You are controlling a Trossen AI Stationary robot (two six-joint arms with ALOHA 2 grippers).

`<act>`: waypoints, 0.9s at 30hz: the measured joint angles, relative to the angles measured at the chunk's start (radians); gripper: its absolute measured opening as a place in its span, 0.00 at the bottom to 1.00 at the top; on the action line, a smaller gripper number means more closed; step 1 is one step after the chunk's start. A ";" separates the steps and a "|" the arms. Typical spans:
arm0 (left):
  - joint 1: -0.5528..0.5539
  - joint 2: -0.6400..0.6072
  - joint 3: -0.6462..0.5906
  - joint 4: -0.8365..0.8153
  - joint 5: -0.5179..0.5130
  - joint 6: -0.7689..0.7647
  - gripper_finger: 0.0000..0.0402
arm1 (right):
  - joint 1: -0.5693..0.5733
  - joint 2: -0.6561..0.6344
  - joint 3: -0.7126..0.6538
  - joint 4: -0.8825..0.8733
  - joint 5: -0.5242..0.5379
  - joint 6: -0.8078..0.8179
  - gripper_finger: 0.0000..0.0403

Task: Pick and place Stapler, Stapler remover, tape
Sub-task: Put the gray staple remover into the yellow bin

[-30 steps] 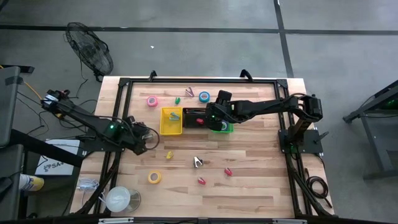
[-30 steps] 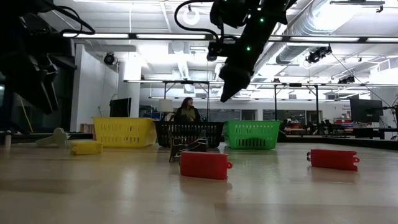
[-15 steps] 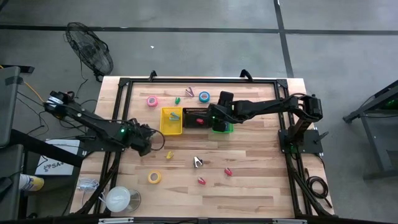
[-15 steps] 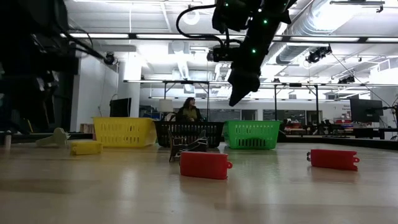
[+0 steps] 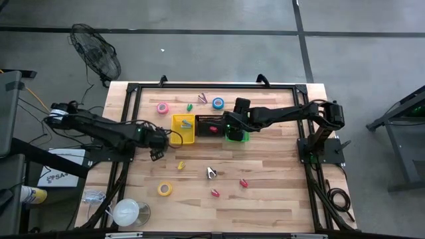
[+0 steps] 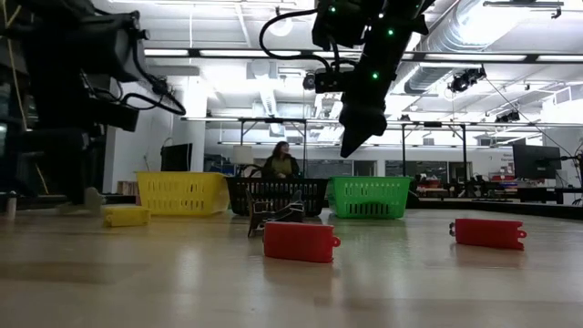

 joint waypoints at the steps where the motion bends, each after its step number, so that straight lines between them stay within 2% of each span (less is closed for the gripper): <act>1: 0.007 0.000 0.000 0.015 0.010 0.021 0.76 | 0.000 0.000 0.000 -0.001 0.000 0.000 0.52; 8: 0.025 0.000 -0.006 0.044 0.028 0.053 0.76 | 0.000 0.000 0.000 0.000 -0.018 0.000 0.52; 13: 0.024 -0.001 -0.066 0.125 0.078 0.012 0.76 | 0.000 0.000 0.000 0.000 -0.046 0.000 0.52; 21: 0.023 -0.003 -0.085 0.145 0.057 -0.026 0.76 | 0.001 0.000 0.000 0.000 -0.043 0.001 0.52; 27: 0.023 -0.003 -0.087 0.158 0.047 -0.026 0.65 | 0.001 0.000 0.000 0.001 -0.043 0.003 0.52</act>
